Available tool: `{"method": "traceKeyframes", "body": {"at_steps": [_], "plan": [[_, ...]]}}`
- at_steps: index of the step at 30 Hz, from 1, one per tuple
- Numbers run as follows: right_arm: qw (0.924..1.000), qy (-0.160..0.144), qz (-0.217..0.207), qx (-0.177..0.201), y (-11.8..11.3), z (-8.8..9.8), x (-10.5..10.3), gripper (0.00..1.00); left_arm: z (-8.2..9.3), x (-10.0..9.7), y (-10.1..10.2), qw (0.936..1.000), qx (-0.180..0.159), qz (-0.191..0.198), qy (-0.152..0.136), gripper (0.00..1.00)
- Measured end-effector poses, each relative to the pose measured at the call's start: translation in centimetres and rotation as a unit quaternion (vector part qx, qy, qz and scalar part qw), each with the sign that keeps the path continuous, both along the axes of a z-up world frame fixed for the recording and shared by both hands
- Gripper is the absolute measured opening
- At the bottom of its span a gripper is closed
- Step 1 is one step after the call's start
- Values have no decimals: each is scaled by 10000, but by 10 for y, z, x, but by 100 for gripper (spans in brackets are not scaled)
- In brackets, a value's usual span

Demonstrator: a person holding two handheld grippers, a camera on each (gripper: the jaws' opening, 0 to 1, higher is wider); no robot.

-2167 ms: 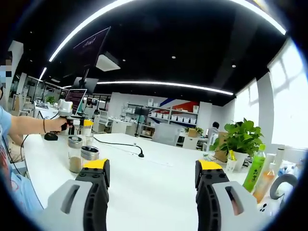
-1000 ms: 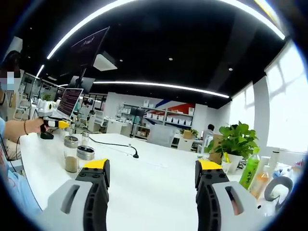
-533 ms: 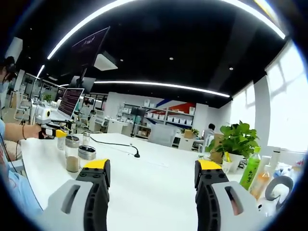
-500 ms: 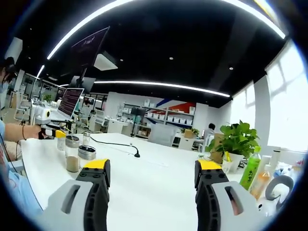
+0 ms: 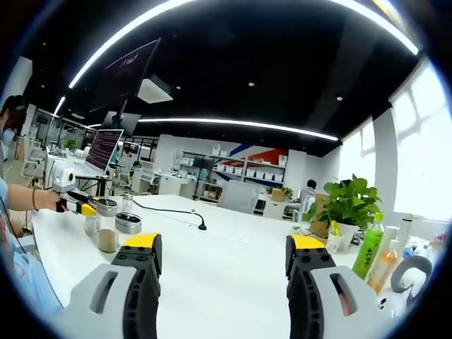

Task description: Rotate the seasoning bottle until the label or dispensing opening points toward the visible target arrow and the bottle remains upright within the marked orientation range

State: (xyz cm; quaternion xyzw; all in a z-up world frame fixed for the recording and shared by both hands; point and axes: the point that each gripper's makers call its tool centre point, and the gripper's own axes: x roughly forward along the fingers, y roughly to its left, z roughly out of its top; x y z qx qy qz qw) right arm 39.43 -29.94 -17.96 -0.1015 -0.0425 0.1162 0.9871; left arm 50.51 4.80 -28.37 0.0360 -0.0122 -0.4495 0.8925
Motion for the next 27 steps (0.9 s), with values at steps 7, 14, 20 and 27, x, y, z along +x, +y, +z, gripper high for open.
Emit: {"method": "traceKeyframes", "body": {"at_steps": [7,14,20,27], "plan": [[10000,3,5,-5,1,0,-1,73,-4,-4,-3,9999,110,-5,-51,37],[9999,33,126,73,6,-2,-1,73,-5,-7,-2,10000,45,-31,-64,37],[9998,50,169,86,9,-2,-2,73,-5,-9,-1,9999,-12,-78,-124,37],[9998,62,182,101,9,-3,-1,73,-6,-9,-1,9997,24,-208,-94,37]]}}
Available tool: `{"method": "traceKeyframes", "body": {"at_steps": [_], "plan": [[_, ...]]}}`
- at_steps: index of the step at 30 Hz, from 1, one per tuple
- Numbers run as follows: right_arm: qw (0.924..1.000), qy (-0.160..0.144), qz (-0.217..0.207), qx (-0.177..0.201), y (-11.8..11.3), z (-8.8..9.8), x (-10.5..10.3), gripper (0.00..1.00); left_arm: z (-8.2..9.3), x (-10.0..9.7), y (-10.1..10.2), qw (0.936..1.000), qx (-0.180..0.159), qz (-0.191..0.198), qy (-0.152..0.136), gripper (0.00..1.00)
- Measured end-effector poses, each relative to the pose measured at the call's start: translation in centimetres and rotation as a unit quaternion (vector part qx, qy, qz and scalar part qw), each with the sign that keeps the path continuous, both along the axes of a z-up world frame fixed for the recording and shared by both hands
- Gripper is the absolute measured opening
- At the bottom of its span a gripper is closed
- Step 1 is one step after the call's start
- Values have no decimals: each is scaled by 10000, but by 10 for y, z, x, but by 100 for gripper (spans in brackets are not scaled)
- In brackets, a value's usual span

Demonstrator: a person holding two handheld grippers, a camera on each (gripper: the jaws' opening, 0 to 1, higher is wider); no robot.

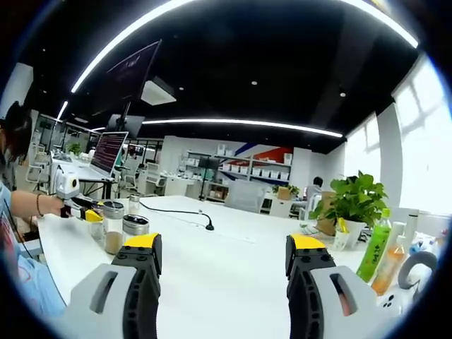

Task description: Rotate the seasoning bottle until the label or dispensing opening points toward the visible target arrow and the bottle remains upright within the marked orientation range

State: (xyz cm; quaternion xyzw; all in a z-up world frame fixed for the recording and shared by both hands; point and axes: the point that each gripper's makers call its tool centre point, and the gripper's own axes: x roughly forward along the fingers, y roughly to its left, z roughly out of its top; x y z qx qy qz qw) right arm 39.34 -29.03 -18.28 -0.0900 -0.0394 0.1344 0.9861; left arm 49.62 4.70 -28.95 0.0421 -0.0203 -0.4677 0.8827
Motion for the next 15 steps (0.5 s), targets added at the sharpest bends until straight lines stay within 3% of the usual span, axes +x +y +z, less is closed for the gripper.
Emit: {"method": "traceKeyframes", "body": {"at_steps": [8,11,15], "plan": [[10000,51,17,20,1,-3,1,73,0,-3,-2,9995,-39,-295,-61,37],[9993,23,300,204,11,-1,-3,73,0,-4,-3,9988,-4,-480,-48,37],[9993,43,340,142,17,-1,-5,73,0,-5,-4,9983,33,-585,-33,37]]}}
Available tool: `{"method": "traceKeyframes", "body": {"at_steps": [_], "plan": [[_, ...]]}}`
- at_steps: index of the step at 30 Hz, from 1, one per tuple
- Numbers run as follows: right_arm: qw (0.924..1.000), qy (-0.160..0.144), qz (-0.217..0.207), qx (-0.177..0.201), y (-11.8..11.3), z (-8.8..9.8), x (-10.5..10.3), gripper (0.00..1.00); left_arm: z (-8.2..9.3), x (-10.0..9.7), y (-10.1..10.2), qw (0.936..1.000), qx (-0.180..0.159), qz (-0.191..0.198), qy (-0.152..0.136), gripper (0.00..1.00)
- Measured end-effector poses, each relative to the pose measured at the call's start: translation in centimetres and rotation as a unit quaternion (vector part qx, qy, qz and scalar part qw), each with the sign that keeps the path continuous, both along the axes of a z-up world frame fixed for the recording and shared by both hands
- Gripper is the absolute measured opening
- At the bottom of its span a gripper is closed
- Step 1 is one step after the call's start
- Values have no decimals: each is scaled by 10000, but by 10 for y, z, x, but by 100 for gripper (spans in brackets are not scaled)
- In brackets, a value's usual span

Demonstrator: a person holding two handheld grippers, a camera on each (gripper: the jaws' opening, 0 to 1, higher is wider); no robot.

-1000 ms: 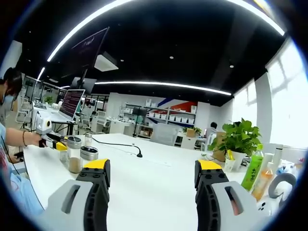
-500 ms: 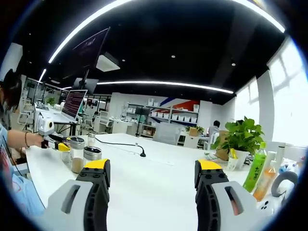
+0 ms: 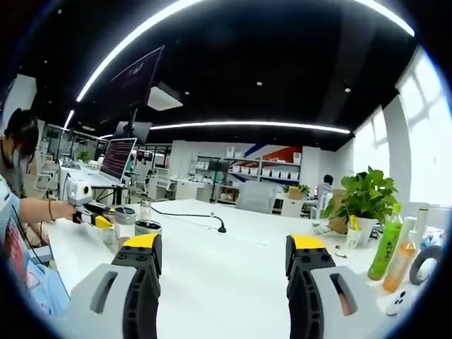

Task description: Rotate the seasoning bottle until the label or dispensing opening points toward the visible target arrow and the bottle remains upright within the marked orientation range

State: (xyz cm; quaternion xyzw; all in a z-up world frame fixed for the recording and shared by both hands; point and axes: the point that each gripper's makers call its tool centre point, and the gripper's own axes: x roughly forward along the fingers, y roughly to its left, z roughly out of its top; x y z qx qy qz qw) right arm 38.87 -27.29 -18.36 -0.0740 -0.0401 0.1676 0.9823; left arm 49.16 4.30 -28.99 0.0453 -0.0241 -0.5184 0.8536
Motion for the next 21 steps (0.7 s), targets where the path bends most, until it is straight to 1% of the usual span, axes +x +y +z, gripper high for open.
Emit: {"method": "traceKeyframes", "body": {"at_steps": [4,11,21], "plan": [[9999,-96,-23,-52,-1,4,-1,74,0,0,-1,9998,11,-186,5,37],[10000,-24,-39,-17,-3,1,1,74,-1,-1,-4,9986,111,-521,71,37],[10000,-31,-76,-29,-6,1,2,74,-2,-2,-6,9947,293,-971,172,37]]}}
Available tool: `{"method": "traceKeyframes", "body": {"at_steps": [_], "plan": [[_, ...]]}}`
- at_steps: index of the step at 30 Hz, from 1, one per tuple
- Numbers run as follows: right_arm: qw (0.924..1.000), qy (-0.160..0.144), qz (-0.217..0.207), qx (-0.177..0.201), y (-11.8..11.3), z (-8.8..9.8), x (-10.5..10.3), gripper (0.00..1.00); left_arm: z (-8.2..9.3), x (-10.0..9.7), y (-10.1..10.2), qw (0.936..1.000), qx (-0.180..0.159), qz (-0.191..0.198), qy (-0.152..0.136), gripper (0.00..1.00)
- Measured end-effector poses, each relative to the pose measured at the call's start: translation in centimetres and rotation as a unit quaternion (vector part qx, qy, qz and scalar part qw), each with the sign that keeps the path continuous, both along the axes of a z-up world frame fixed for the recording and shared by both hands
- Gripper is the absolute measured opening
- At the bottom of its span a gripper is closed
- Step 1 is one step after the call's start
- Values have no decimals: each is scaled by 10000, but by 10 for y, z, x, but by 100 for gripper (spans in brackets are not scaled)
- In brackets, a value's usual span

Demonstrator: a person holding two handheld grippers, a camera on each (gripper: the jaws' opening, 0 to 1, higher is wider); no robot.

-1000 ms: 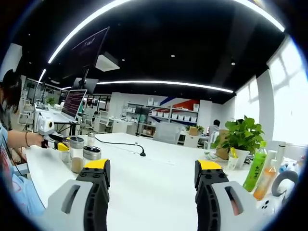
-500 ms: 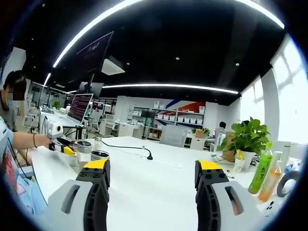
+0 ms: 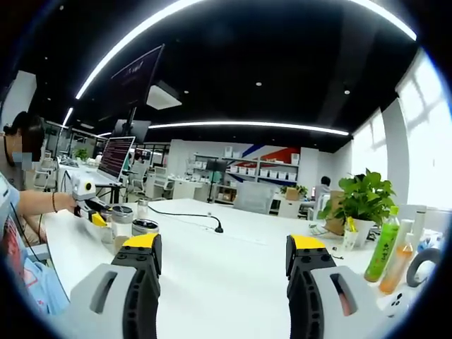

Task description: Rotate the seasoning bottle until the label or dispensing opening points toward the visible target arrow and the bottle remains upright within the marked orientation range

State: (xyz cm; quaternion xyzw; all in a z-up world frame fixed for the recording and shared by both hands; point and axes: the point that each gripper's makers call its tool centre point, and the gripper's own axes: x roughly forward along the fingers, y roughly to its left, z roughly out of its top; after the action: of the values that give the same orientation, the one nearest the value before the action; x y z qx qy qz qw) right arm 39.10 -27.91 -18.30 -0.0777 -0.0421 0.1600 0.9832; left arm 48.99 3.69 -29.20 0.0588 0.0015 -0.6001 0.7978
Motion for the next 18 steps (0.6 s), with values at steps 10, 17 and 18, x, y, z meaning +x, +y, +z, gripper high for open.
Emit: {"method": "traceKeyframes", "body": {"at_steps": [10,17,18], "plan": [[10000,3,-2,4,0,0,0,74,-1,-3,-3,9994,150,-320,32,37],[10000,49,2,4,0,-2,1,74,8,-3,0,9995,-34,-217,-212,52],[10000,54,2,3,0,-2,1,74,11,-2,2,9997,-95,-168,-158,59]]}}
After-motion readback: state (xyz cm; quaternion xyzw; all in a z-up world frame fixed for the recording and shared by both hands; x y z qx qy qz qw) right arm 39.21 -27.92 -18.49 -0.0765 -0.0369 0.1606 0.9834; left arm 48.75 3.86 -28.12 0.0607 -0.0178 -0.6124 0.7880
